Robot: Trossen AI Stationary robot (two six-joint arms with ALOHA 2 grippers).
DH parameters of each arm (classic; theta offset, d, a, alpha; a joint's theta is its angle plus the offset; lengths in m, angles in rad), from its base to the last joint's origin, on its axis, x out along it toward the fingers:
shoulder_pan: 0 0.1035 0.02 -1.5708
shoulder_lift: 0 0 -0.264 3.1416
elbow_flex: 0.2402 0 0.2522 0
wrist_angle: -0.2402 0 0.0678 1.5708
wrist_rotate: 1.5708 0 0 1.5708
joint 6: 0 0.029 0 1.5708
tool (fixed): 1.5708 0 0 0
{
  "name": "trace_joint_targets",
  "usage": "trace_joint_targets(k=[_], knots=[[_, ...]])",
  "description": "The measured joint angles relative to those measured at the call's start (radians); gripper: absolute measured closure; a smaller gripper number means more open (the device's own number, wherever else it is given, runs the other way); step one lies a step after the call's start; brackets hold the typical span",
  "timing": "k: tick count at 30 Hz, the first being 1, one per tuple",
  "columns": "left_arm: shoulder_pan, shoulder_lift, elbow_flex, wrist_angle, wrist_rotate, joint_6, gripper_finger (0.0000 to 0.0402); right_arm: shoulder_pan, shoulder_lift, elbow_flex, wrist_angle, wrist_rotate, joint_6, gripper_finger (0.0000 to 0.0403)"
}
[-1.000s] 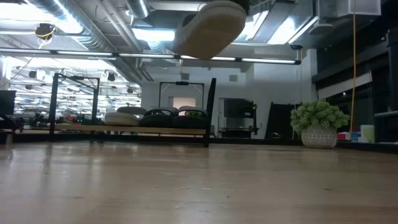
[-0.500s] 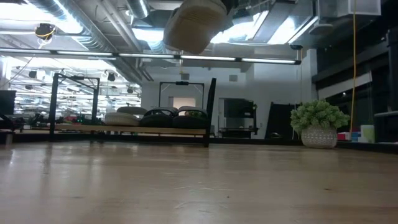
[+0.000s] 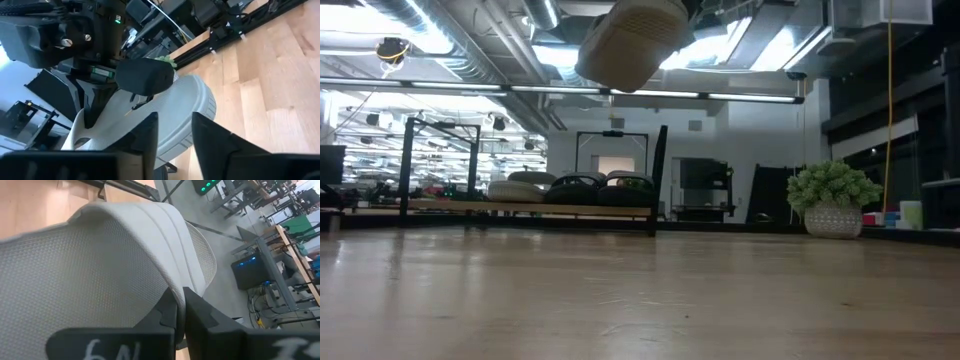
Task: Pick and place slides into the shelf
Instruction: Put the gray slides on the shelf
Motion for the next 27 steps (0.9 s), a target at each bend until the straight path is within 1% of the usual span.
trace_joint_targets(k=[3,6,9,13,21,23,26,27], knots=[[0.000,0.000,0.000,-0.002,0.010,0.000,0.0266,0.000,0.000,0.000,0.000,0.000,0.000,0.0388],[0.000,0.000,0.000,-0.003,0.038,0.000,0.0253,-0.004,0.000,0.000,0.005,0.000,0.000,0.0388],[0.000,0.000,0.000,0.000,0.066,0.000,0.0251,-0.013,0.000,0.000,0.034,0.001,-0.001,0.0388],[0.004,0.000,0.000,0.028,0.080,0.000,0.0251,-0.030,0.000,0.000,0.081,0.002,-0.004,0.0388],[0.059,0.000,0.000,0.053,0.092,0.029,0.0250,-0.047,0.000,0.000,0.083,0.002,-0.004,0.0388],[0.073,0.000,0.000,0.053,0.117,0.055,0.0250,-0.047,0.000,0.000,0.083,0.001,-0.004,0.0388],[0.100,0.000,0.000,0.052,0.189,0.055,0.0250,-0.047,0.000,0.000,0.083,0.001,-0.005,0.0388],[0.108,0.000,0.000,0.053,0.199,0.056,0.0250,-0.048,0.000,0.000,0.082,0.001,-0.004,0.0388]])
